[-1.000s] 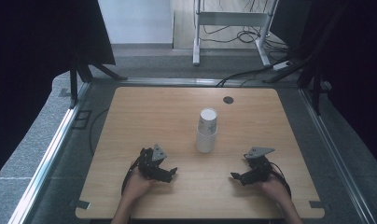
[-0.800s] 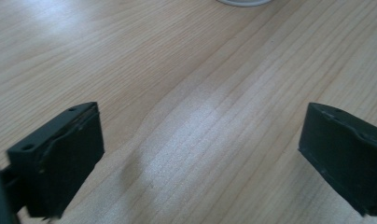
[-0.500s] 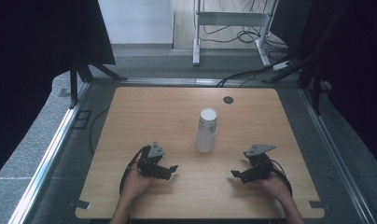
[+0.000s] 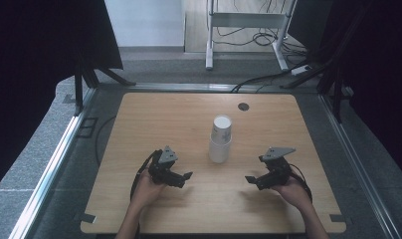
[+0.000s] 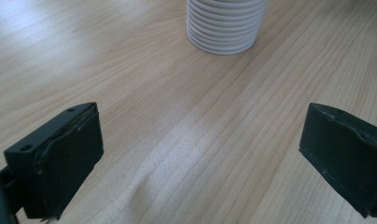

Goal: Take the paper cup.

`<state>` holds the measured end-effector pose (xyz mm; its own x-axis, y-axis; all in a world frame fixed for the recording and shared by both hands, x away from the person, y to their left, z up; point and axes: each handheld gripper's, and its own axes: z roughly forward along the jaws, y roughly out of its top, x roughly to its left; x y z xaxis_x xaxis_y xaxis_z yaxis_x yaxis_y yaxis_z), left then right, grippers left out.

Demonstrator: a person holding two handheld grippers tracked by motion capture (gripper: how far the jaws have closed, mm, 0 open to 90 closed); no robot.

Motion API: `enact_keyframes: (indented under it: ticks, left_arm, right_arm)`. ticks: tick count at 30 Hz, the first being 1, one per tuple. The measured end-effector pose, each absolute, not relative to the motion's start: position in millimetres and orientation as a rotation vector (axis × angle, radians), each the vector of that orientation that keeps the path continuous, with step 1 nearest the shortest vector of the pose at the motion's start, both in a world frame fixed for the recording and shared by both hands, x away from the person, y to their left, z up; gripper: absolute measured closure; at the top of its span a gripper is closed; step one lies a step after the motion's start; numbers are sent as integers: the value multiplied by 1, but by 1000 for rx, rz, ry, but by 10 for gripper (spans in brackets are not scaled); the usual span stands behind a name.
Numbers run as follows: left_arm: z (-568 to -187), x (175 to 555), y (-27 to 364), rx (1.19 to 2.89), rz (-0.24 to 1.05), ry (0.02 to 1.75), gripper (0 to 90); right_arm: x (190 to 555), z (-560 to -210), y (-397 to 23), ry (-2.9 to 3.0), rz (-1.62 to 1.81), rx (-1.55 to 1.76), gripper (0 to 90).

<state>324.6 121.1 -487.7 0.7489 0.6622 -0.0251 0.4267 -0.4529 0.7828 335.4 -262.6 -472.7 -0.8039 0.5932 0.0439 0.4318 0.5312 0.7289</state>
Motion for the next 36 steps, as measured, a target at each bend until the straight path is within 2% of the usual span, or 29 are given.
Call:
enact_keyframes:
  ticks: [12,19,36]
  left_arm:
    - [-475,339,112,2133,290,860,0]
    - [-473,341,105,2187,317,828,0]
    - [-462,349,99,2155,317,798,7]
  right_arm:
    - [343,-454,-256,2576,1171,843,30]
    - [348,-444,-252,2592,1167,836,38]
    - [357,-427,-240,2635,1109,791,43]
